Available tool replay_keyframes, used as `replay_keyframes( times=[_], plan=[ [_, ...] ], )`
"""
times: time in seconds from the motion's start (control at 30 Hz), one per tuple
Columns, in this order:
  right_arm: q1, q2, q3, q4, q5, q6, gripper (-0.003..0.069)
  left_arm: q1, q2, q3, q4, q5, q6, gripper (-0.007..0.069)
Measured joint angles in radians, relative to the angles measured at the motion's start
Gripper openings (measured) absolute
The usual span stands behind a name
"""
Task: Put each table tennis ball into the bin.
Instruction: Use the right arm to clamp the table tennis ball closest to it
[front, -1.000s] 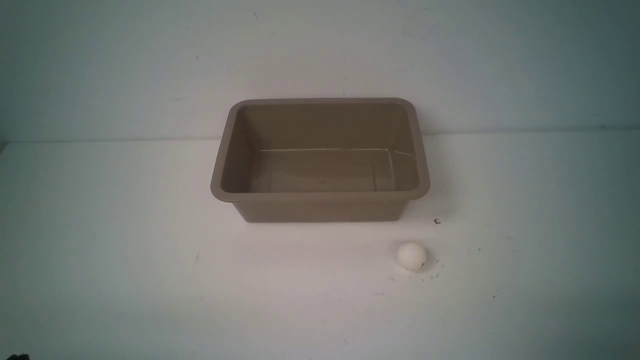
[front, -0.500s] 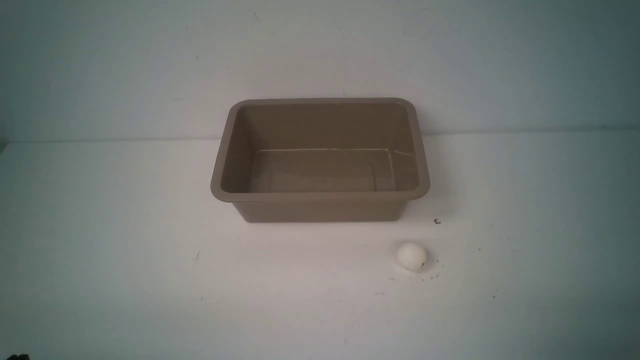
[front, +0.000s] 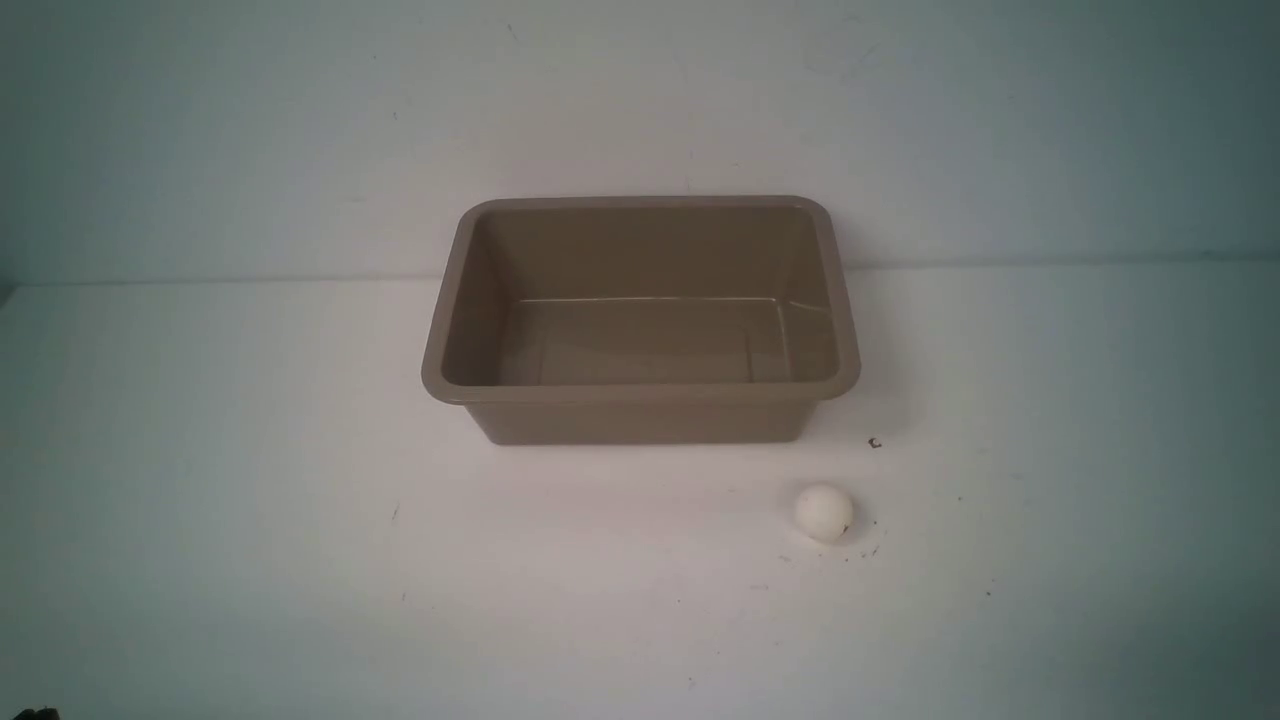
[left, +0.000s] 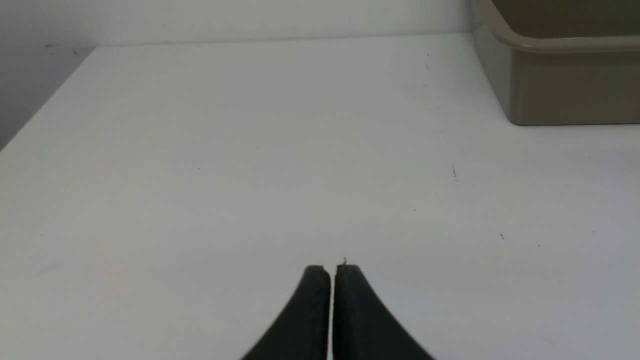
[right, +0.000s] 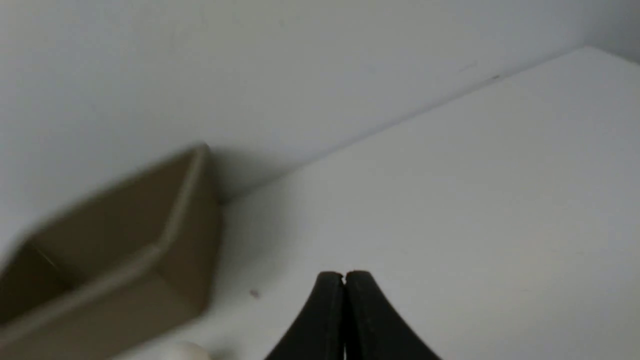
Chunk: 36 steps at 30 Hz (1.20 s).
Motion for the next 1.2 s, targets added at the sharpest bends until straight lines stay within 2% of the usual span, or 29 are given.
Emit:
replay_keyframes(
  times=[0.07, 0.13, 0.17, 0.23, 0.3, 0.47, 0.57, 0.73, 0.83, 1.03, 1.1, 1.2],
  plan=[
    [0.0, 0.0, 0.0, 0.192, -0.051, 0.033, -0.0018, 0.0, 0.0, 0.0, 0.0, 0.0, 0.0, -0.0004],
    [0.0, 0.0, 0.0, 0.334, -0.082, 0.047, -0.0018, 0.0, 0.0, 0.0, 0.0, 0.0, 0.0, -0.0004],
    [0.0, 0.0, 0.0, 0.362, -0.091, 0.048, -0.0018, 0.0, 0.0, 0.0, 0.0, 0.0, 0.0, -0.0004],
    [0.0, 0.0, 0.0, 0.497, -0.158, 0.056, -0.0018, 0.0, 0.0, 0.0, 0.0, 0.0, 0.0, -0.0004],
    [0.0, 0.0, 0.0, 0.573, -0.207, 0.058, -0.0018, 0.0, 0.0, 0.0, 0.0, 0.0, 0.0, -0.0004],
    [0.0, 0.0, 0.0, 0.643, -0.26, 0.058, -0.0018, 0.0, 0.0, 0.0, 0.0, 0.0, 0.0, -0.0004],
    [0.0, 0.0, -0.005, 0.622, -0.241, 0.011, -0.0018, 0.0, 0.0, 0.0, 0.0, 0.0, 0.0, -0.0004],
    [0.0, 0.083, -0.297, 0.437, 0.096, -0.328, -0.0018, 0.0, 0.0, 0.0, 0.0, 0.0, 0.0, -0.0004],
    [0.0, 0.22, -0.458, 0.368, 0.244, -0.42, -0.0018, 0.0, 0.0, 0.0, 0.0, 0.0, 0.0, -0.0004],
    [0.0, 0.614, -0.736, 0.147, 0.497, -0.47, -0.0013, 0.0, 0.0, 0.0, 0.0, 0.0, 0.0, -0.0004],
    [0.0, 0.744, -0.806, 0.111, 0.538, -0.482, -0.0013, 0.0, 0.0, 0.0, 0.0, 0.0, 0.0, -0.0004],
    [0.005, 0.884, -0.889, 0.119, 0.582, -0.524, -0.0012, 0.0, 0.0, 0.0, 0.0, 0.0, 0.0, -0.0004]
  ],
)
